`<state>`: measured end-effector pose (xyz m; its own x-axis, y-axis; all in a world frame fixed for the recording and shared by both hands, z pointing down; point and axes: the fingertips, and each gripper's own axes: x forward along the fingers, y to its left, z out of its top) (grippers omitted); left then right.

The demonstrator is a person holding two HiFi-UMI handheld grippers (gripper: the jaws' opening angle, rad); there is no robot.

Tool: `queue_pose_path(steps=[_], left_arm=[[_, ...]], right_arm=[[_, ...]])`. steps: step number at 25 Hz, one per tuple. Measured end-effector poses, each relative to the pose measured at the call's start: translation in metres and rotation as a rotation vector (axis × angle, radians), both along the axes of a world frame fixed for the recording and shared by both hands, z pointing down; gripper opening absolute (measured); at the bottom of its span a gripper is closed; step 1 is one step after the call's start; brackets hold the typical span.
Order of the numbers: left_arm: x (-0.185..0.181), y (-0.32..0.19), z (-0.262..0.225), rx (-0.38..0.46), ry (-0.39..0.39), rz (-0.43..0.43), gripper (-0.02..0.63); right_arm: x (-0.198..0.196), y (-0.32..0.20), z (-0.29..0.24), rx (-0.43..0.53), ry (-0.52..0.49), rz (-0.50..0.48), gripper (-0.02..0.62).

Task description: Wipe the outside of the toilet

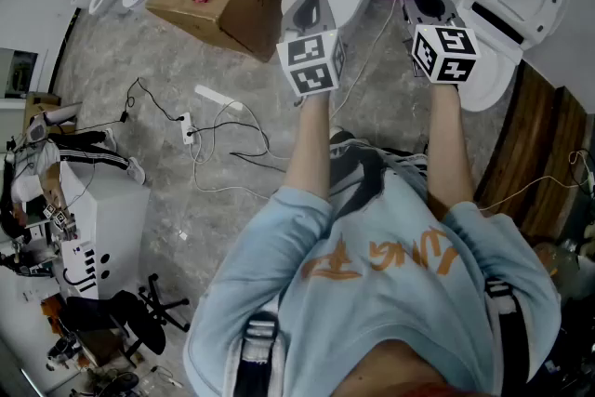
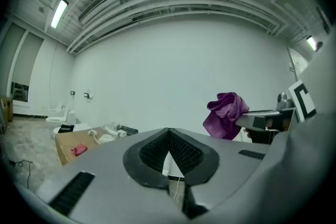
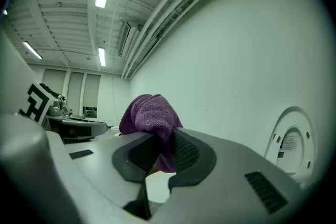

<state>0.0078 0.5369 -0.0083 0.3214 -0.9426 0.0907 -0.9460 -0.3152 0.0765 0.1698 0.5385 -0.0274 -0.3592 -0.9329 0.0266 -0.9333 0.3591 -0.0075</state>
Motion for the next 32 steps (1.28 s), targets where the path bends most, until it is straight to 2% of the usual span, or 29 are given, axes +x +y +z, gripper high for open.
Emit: queue_pose_path(steps=[4,9,15,21,32], left_arm=[[0.005,0.002,-0.005,0.001,-0.008,0.006,0.018],[0.004,0.004,0.003,-0.036,-0.029,-0.005,0.018],[-0.013,0.004,0.001,-0.023,-0.011,-0.044,0.018],[-0.024,-0.002,-0.007,-0.022,0.024,-0.066,0.018],[-0.028,-0.032,-0.009,-0.021,0.029,-0.06,0.018]], right_arm=[[0.0,0.002,-0.006,0.006,-0.012,-0.02,0.066],[0.011,0.002,-0.012,0.041,-0.127,-0.007,0.066],[0.007,-0.003,-0.013,0.043,-0.136,-0.006,0.066],[0.019,-0.014,-0.021,0.048,-0.164,0.026,0.066],[0.026,-0.045,-0.026,0.059,-0.205,0.043,0.066]])
